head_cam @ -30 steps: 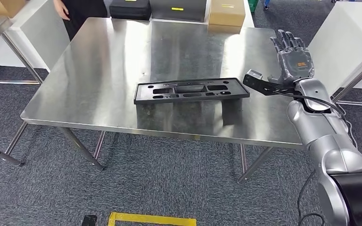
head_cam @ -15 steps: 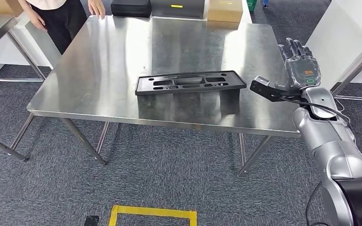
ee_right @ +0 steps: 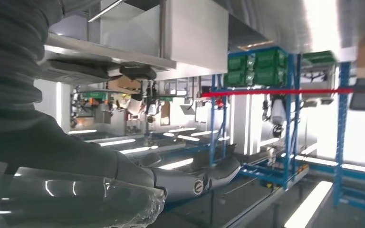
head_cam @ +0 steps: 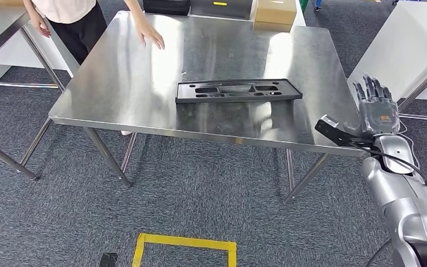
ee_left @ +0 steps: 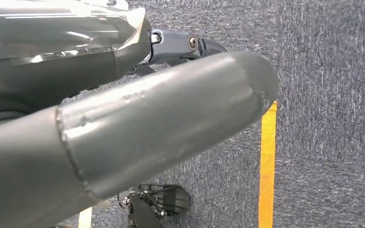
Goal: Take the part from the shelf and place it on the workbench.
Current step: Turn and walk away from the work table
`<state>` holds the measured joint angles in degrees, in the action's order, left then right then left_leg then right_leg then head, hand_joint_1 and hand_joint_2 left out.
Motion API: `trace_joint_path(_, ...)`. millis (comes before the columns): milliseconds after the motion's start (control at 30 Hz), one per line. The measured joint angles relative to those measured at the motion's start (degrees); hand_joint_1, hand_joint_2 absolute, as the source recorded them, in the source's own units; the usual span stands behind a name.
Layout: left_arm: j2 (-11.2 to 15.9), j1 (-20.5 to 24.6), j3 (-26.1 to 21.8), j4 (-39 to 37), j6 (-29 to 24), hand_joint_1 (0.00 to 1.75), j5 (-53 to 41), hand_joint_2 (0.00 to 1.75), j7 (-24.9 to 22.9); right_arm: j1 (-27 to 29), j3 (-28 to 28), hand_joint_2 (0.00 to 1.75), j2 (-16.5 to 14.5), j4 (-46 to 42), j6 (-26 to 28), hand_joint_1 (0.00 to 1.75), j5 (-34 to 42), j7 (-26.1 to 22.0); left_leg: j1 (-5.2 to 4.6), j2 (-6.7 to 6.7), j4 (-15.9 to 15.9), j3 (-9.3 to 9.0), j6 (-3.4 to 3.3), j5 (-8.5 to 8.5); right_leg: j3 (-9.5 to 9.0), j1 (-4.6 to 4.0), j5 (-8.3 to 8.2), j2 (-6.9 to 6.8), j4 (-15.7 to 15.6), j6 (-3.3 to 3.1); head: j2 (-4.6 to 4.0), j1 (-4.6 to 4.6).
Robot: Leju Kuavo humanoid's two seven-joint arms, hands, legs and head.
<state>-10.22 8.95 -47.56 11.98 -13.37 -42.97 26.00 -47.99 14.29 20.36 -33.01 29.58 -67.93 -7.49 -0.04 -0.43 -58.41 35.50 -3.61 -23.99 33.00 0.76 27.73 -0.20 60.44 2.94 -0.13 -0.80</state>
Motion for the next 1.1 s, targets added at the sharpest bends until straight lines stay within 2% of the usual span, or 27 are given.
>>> trace_joint_path(33,0.0,0.0,0.0,0.0,0.0,0.0,0.0,0.0,0.1,1.6,-0.9,1.75,0.5,-1.1,0.9,0.0,-0.3,0.4,-0.12,-0.01,0.0,0.1,0.22,0.17,-1.48,-0.24,-0.46,-0.04,-2.5,-0.21,0.0,-0.02)
trace_joint_path(100,-0.1,0.0,0.0,0.0,0.1,0.0,0.0,0.0,0.3,5.4,-2.8,1.75,1.2,-3.6,2.2,0.0,-1.3,1.4,-0.23,-0.05,0.0,0.21,0.75,0.52,-2.09,-0.79,-0.87,-0.06,-3.7,-0.71,0.0,-0.07)
trace_joint_path(167,-0.2,-0.1,0.0,0.0,0.1,0.0,0.0,0.0,0.4,9.9,-5.2,1.75,1.7,-6.5,3.2,0.0,-2.6,2.2,-0.09,-0.06,-0.3,0.45,1.32,0.31,-2.1,-0.24,-1.42,-0.2,-4.0,-1.35,0.0,-0.07)
trace_joint_path(200,-0.1,-0.1,0.0,0.0,0.1,0.0,0.0,0.0,0.5,12.2,-6.6,1.75,1.6,-8.1,3.7,0.0,-3.3,2.4,-0.02,-0.04,-1.4,0.94,1.64,-0.73,-2.07,0.1,-1.7,-0.32,-4.1,-1.67,0.0,-0.11)
trace_joint_path(233,-0.1,-0.1,0.0,0.0,0.1,0.0,0.0,0.0,0.6,14.6,-8.0,1.75,1.5,-9.7,4.4,0.0,-3.9,2.7,0.09,-0.01,-3.7,1.85,1.96,-2.54,-1.97,0.46,-2.0,-0.44,-4.3,-2.02,0.0,-0.2)
trace_joint_path(300,0.0,-0.1,-0.1,0.0,0.0,0.0,0.0,0.0,0.8,19.6,-11.0,1.75,0.9,-12.7,5.8,0.0,-5.0,3.3,0.37,0.1,-11.0,4.63,2.64,-7.15,-1.45,0.45,-2.36,-0.65,-4.3,-2.46,0.0,-0.33)
trace_joint_path(333,0.0,-0.1,-0.1,0.0,0.0,0.0,0.0,0.0,0.8,22.1,-12.4,1.75,0.4,-14.1,6.6,0.0,-5.5,3.5,0.54,0.14,-14.3,5.73,2.91,-8.68,-1.2,0.44,-2.52,-0.74,-4.2,-2.57,0.0,-0.34)
trace_joint_path(367,0.0,-0.1,-0.1,0.0,0.0,0.0,0.0,0.0,0.8,24.5,-13.8,1.75,-0.3,-15.4,7.3,0.0,-5.9,3.7,0.72,0.19,-16.0,6.05,3.14,-9.2,-1.01,0.45,-2.64,-0.81,-4.2,-2.58,0.0,-0.32)
trace_joint_path(400,0.0,-0.2,-0.1,0.0,0.0,0.0,0.0,0.0,0.8,26.8,-15.1,1.75,-1.0,-16.5,7.9,0.0,-6.2,3.8,0.91,0.23,-15.5,5.27,3.31,-8.66,-0.86,0.5,-2.74,-0.84,-4.2,-2.51,0.0,-0.34)
trace_joint_path(467,0.0,-0.2,-0.2,0.0,-0.1,0.0,0.0,0.0,0.8,30.3,-17.3,1.75,-2.2,-18.3,8.5,0.0,-6.7,3.8,1.3,0.24,-8.5,0.71,3.48,-5.7,-0.62,0.69,-2.89,-0.79,-3.9,-2.32,0.0,-0.36)
trace_joint_path(533,0.0,-0.1,-0.2,0.0,-0.1,0.0,0.0,0.0,0.9,32.2,-19.0,1.75,-2.9,-19.9,8.5,0.0,-6.9,3.8,1.27,0.09,-1.9,-3.02,3.2,-3.88,-0.12,0.48,-3.05,-0.66,-3.3,-1.81,0.0,-0.32)
trace_joint_path(567,0.0,0.0,-0.2,0.0,-0.1,0.0,0.0,0.0,0.9,32.6,-19.7,1.75,-3.2,-20.5,8.5,0.0,-6.9,3.8,1.09,0.02,-0.7,-3.53,2.88,-3.74,0.12,0.35,-3.2,-0.59,-3.2,-1.45,0.0,-0.28)
trace_joint_path(633,0.0,0.0,-0.2,0.0,-0.1,0.0,-0.1,0.0,0.9,33.4,-20.9,1.75,-3.5,-21.5,8.4,0.0,-7.0,3.8,0.64,0.0,-0.4,-3.27,1.96,-3.43,0.45,0.14,-3.7,-0.47,-3.4,-0.54,0.0,-0.18)
trace_joint_path(700,-0.1,0.0,-0.2,0.0,-0.1,0.0,-0.1,0.0,0.9,34.3,-21.8,1.75,-3.8,-22.2,8.4,0.0,-7.2,3.9,0.51,0.14,0.1,-3.08,0.73,-2.61,1.24,0.31,-3.02,-0.38,-2.5,-0.02,0.0,-0.14)
trace_joint_path(733,-0.1,0.1,-0.2,0.0,-0.2,0.0,-0.1,0.0,1.0,35.0,-22.4,1.75,-4.1,-22.7,8.4,0.0,-7.5,4.0,0.53,0.2,0.4,-2.9,0.15,-2.18,2.18,0.43,-1.69,-0.34,-0.5,-0.08,0.0,-0.08)
trace_joint_path(800,-0.1,0.1,-0.2,0.0,-0.4,0.0,-0.1,0.0,1.0,37.4,-24.1,1.75,-5.5,-24.2,8.5,0.0,-8.8,4.0,0.58,0.18,0.5,-2.29,-0.5,-1.57,5.06,0.51,2.29,-0.2,6.7,-0.4,0.0,0.11)
trace_joint_path(833,-0.2,0.0,-0.2,0.0,-0.4,0.0,-0.1,0.0,1.0,39.2,-25.5,1.75,-6.9,-25.3,8.6,0.0,-9.8,3.5,0.56,0.09,0.5,-1.93,-0.54,-1.34,6.37,0.47,3.93,-0.11,10.3,-0.36,0.0,0.15)
trace_joint_path(867,-0.2,0.0,-0.2,0.0,-0.5,0.0,-0.1,0.0,1.0,41.1,-27.2,1.75,-8.6,-26.6,8.6,0.0,-11.0,2.3,0.54,0.0,0.5,-1.61,-0.49,-1.13,6.98,0.43,4.85,-0.03,12.6,-0.18,0.0,0.18)
trace_joint_path(900,-0.3,-0.1,-0.2,0.0,-0.6,0.0,-0.2,0.0,1.0,42.8,-29.3,1.75,-10.6,-28.0,8.6,0.0,-12.4,0.5,0.52,-0.06,0.4,-1.3,-0.38,-0.93,6.53,0.4,4.95,0.03,12.7,0.12,0.0,0.21)
trace_joint_path(933,-0.3,-0.2,-0.2,0.0,-0.7,0.0,-0.2,0.0,1.0,44.2,-31.6,1.75,-12.6,-29.3,8.6,0.0,-14.0,-1.7,0.5,-0.06,0.4,-1.06,-0.23,-0.75,5.02,0.41,4.32,0.04,10.6,0.44,0.0,0.2)
trace_joint_path(1000,-0.3,-0.1,-0.2,0.0,-0.9,0.0,-0.2,0.0,0.9,46.1,-37.3,1.75,-17.0,-31.7,8.6,0.0,-16.8,-5.8,0.4,0.06,0.4,-0.79,0.21,-0.44,-0.18,0.39,2.23,-0.04,2.2,0.78,0.0,0.19)
trace_joint_path(1067,-0.3,-0.1,-0.2,0.0,-1.2,0.0,-0.1,0.0,0.8,47.4,-43.1,1.75,-21.0,-33.5,8.6,0.0,-18.7,-7.1,0.2,0.21,0.3,-0.75,0.8,-0.22,-3.32,0.02,0.92,-0.03,-3.5,0.11,0.0,0.12)
trace_joint_path(1100,-0.3,-0.1,-0.2,0.0,-1.4,0.0,0.0,0.0,0.8,48.0,-45.3,1.75,-22.4,-33.9,8.6,0.0,-19.2,-6.9,0.15,0.24,0.3,-0.76,1.11,-0.12,-3.41,-0.25,0.8,0.0,-4.0,-0.44,0.0,0.11)
